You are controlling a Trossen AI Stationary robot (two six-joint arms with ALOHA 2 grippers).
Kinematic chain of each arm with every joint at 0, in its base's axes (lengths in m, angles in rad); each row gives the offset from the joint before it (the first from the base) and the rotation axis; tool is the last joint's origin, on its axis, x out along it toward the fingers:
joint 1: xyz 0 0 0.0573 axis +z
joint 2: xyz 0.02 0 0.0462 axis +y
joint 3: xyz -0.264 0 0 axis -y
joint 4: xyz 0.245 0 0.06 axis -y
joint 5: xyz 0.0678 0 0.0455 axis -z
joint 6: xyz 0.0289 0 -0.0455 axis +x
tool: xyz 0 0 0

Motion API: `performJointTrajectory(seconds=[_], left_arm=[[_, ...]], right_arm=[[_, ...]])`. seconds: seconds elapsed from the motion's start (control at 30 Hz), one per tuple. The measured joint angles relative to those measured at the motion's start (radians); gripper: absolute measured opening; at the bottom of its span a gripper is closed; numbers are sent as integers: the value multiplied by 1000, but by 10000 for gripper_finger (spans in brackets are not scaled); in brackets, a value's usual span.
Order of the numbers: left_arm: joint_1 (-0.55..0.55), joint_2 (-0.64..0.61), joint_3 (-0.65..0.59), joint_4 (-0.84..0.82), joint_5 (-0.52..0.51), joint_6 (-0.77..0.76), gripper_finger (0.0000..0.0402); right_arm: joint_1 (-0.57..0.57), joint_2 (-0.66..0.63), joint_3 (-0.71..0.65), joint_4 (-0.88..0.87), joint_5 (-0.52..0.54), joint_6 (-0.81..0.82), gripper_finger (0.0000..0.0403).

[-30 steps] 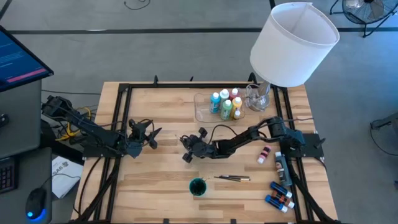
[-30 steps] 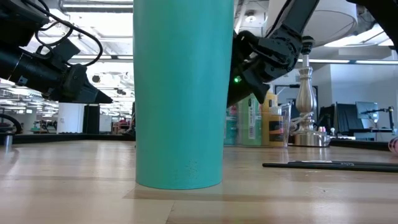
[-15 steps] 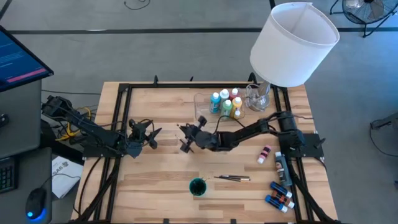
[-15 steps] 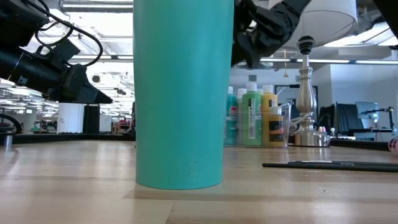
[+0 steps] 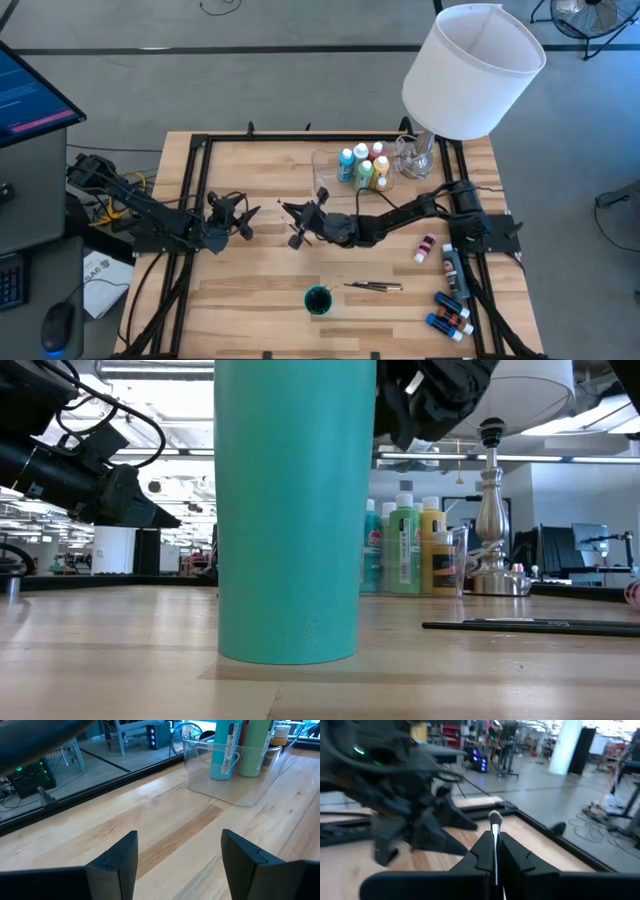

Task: Pick & Place Paint Supplies
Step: Put the silver paintbrush into the green cup

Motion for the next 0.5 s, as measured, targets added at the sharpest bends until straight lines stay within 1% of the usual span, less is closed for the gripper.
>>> performJointTrajectory(seconds=[0.23, 0.5], left_arm=[[0, 0, 0, 0, 26, -5, 186], [0, 0, 0, 0, 118, -16, 186]], right_arm=[[44, -55, 0, 66, 0, -61, 8], [116, -74, 0, 208, 0, -149, 8]])
